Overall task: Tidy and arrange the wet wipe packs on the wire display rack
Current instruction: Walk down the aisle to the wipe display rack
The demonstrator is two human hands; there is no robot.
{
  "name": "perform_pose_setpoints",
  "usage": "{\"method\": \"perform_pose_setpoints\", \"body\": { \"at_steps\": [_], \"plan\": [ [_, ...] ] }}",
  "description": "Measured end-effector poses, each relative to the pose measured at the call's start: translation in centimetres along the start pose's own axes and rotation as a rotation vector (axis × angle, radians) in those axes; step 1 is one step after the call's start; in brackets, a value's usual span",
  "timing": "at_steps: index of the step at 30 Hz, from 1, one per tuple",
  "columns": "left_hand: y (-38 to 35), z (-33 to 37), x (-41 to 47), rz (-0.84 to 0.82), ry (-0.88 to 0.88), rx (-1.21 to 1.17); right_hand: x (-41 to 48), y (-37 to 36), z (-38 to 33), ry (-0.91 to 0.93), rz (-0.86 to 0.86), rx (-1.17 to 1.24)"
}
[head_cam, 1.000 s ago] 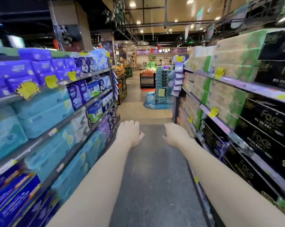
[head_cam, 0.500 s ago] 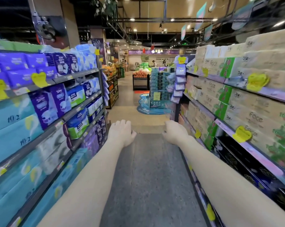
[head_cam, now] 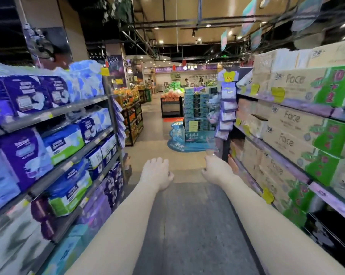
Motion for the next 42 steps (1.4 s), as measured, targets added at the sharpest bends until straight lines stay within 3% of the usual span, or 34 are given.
{"method": "perform_pose_setpoints", "body": {
  "at_steps": [6,13,23,33,42],
  "plan": [
    [-1.1,-2.6,14.8,0.058,-0.086,0.051,16.3,-1.5,2.0,0.007,-0.018,-0.048],
    [-8.3,-9.7,32.6,0.097,-0.038,-0.035,34.8,-7.7,0.0,0.093,-0.002,-0.086],
    [-16.5,-17.8,61.6,0.082,0.010,-0.158,62.2,-10.8,0.3,0.026,0.067,-0.148],
    [-23.5,-14.9,87.9,0.109,-0.166,-0.153,85.0,-15.3,8.0,-0.045,0.095,-0.166],
    [-26.1,-12.4,111.7,0.132,-0.251,-0.139,108.5,-14.7,15.8,-0.100,0.148,-0.172]
  ]
}}
Point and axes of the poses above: each hand's wrist, its own x-axis towards the middle knuckle, its own y-axis out of the back of the hand, z = x × y, the point moved 7 cm from there along x, towards the middle knuckle
